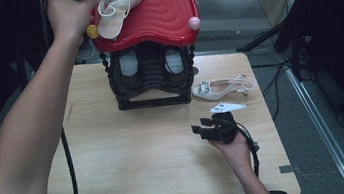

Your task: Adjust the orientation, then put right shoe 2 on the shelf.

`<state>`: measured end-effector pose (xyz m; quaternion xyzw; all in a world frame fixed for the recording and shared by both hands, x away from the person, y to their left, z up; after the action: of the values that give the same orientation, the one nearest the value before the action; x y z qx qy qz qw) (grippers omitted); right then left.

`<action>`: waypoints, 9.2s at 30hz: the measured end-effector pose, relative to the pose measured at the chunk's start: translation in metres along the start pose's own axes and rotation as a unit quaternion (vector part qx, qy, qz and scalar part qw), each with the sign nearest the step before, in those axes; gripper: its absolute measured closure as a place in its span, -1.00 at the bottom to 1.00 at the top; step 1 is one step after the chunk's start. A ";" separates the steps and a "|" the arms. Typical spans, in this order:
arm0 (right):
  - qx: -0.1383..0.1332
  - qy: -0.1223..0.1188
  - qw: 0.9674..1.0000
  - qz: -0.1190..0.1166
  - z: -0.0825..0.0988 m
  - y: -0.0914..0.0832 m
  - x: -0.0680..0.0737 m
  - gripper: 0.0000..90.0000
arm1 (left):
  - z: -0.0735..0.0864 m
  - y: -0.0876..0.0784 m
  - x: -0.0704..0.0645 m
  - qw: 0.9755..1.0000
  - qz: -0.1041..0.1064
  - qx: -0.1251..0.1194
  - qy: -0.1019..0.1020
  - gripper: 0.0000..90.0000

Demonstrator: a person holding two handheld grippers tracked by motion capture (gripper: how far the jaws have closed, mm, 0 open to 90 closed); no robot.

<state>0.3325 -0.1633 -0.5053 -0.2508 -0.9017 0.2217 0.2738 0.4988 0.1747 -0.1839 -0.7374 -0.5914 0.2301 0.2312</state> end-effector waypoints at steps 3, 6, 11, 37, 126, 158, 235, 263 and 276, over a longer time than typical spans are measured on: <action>0.001 0.001 1.000 0.000 0.000 0.000 0.000 0.13 | 0.002 -0.002 -0.002 1.000 0.001 0.001 0.011 0.66; 0.001 -0.002 1.000 0.000 0.000 0.000 0.000 0.13 | 0.001 -0.004 -0.002 1.000 0.010 0.007 0.013 0.45; 0.000 -0.002 1.000 0.001 0.000 0.000 -0.001 0.13 | -0.002 -0.011 -0.001 1.000 0.011 0.006 0.024 0.18; -0.003 0.002 1.000 0.005 -0.001 -0.003 -0.003 0.13 | 0.000 -0.038 0.025 0.999 0.035 -0.004 0.023 0.03; 0.001 -0.020 1.000 0.010 -0.014 0.004 -0.014 0.18 | 0.260 0.064 0.101 0.997 0.028 0.076 -0.018 0.02; -0.022 0.013 0.998 0.053 -0.020 -0.012 -0.040 1.00 | 0.335 0.061 0.085 0.995 0.041 0.087 0.011 0.00; -0.046 0.059 0.988 0.133 -0.067 -0.044 -0.115 1.00 | 0.341 0.070 0.072 0.994 0.062 0.087 0.031 0.01; -0.030 0.089 0.986 0.136 -0.053 -0.053 -0.142 1.00 | 0.342 0.075 0.068 0.993 0.066 0.091 0.037 0.02; -0.033 0.109 0.988 0.106 -0.053 -0.040 -0.119 1.00 | 0.338 0.083 0.067 0.992 0.076 0.095 0.035 0.02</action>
<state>0.4377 -0.2486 -0.4902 -0.3767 -0.8415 0.1912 0.3367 0.3681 0.2477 -0.5052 -0.7626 -0.5010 0.2756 0.3026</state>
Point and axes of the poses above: each handheld gripper's, and its own axes: y roughly forward along the jaws, z roughly out of its underside, x roughly to its left, the point moved 2 cm from there along y, roughly forward along the jaws, and after that the axes turned 15 degrees about -z, right-handed, at the moved point
